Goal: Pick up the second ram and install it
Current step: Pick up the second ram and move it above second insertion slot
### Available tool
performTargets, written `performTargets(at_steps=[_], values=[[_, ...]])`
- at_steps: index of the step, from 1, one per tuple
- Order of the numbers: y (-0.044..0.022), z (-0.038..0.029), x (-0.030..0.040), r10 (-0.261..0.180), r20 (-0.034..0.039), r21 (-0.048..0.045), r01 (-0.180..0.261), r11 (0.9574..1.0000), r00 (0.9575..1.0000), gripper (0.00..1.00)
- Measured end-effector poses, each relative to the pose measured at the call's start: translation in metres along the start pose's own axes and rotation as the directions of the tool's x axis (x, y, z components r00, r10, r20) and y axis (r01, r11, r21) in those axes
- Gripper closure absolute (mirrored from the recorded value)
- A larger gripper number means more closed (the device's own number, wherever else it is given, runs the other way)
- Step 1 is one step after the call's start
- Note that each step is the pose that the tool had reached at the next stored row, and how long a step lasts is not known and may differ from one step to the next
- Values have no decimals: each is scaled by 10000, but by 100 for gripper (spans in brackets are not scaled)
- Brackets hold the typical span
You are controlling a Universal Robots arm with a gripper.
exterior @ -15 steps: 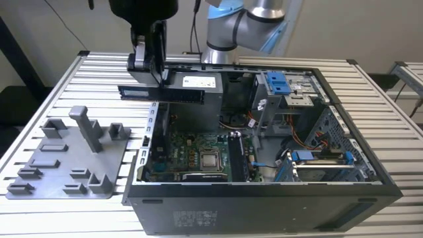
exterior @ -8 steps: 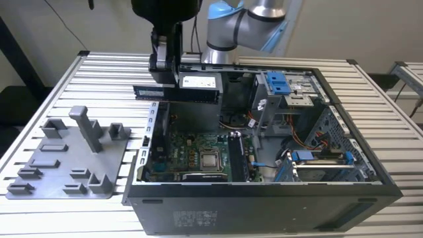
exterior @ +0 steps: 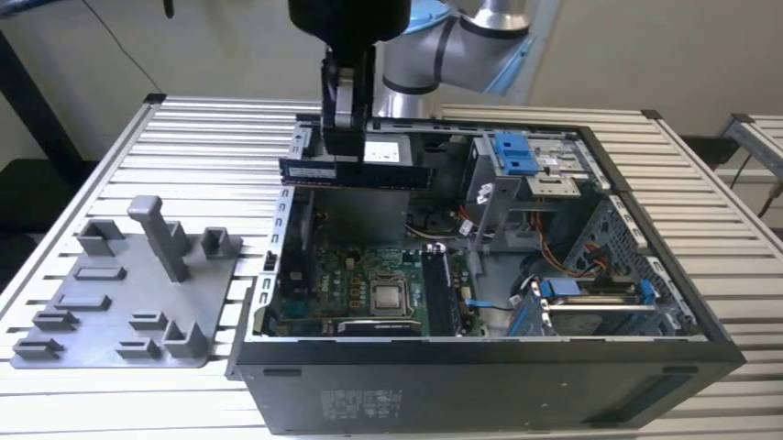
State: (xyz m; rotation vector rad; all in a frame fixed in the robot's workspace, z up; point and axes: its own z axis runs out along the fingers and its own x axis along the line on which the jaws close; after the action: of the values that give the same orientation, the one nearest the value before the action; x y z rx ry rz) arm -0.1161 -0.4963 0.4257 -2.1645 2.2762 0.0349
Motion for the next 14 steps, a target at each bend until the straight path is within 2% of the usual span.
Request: performTargets(at_steps=[14], values=[[-455,-7,-23,1,-1,-11,-1,10000,10000,86]])
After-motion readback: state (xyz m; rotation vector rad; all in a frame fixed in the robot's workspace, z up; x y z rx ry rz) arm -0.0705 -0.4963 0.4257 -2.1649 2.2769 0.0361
